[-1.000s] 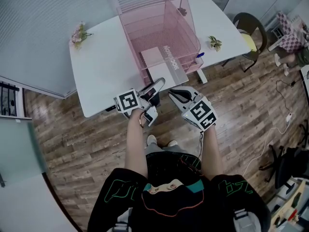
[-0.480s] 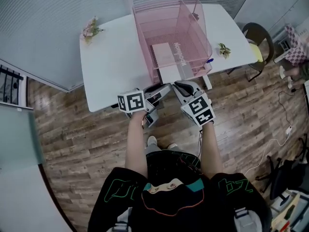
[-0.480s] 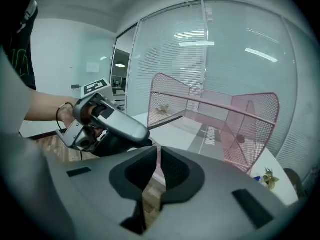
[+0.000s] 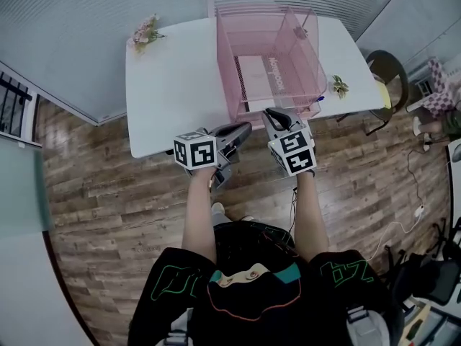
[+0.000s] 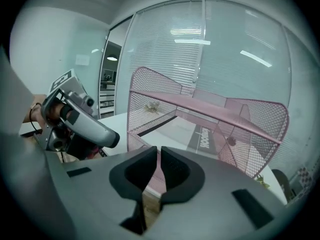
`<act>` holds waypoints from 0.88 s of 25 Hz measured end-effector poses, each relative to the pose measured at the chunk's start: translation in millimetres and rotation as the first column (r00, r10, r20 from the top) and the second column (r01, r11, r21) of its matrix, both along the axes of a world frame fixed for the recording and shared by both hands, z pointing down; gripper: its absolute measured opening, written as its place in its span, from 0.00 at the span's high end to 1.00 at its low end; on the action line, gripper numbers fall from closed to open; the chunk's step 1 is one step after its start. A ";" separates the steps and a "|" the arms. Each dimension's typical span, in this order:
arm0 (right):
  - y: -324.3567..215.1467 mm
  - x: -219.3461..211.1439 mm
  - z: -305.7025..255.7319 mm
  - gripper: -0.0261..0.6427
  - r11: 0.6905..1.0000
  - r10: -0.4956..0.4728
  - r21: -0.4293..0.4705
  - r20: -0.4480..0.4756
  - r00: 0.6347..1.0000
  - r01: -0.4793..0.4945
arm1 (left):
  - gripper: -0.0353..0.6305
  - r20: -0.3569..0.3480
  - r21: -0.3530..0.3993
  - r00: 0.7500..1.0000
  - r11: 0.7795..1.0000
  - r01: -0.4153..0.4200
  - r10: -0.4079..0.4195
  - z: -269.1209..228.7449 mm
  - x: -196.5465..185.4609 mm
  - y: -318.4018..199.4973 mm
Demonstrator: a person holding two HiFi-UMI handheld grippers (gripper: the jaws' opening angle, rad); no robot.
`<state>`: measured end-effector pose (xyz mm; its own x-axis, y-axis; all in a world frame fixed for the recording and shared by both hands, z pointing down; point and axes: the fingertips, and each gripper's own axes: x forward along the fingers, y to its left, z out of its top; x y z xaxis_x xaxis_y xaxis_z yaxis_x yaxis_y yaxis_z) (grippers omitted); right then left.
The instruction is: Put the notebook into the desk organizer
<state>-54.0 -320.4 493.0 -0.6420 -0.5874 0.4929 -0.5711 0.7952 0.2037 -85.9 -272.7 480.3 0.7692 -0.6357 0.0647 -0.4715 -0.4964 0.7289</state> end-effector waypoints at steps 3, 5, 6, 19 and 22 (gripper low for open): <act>-2.2 -2.9 0.4 0.94 1.000 0.015 -0.006 -0.013 1.000 -0.015 | 0.95 -0.007 0.042 1.000 0.999 -0.011 0.012 -7.8 -3.3 2.4; -2.1 -3.3 0.0 0.94 1.000 0.023 -0.010 0.001 1.000 -0.023 | 0.95 -0.011 0.069 1.000 0.997 -0.024 0.025 -13.4 -3.2 3.8; -2.0 -2.6 -1.3 0.94 0.999 0.031 -0.009 0.015 0.999 -0.031 | 0.95 -0.010 0.083 0.999 0.996 -0.031 0.032 -16.7 -2.1 4.6; 8.6 57.6 -64.3 0.96 0.978 0.181 0.057 0.256 0.950 -0.202 | 0.95 0.214 0.327 0.971 0.944 0.034 -0.109 -75.4 18.4 -3.7; 14.9 82.4 -84.5 0.96 0.961 0.235 0.069 0.313 0.920 -0.268 | 0.95 0.269 0.384 0.947 0.921 0.064 -0.178 -89.1 24.7 -2.9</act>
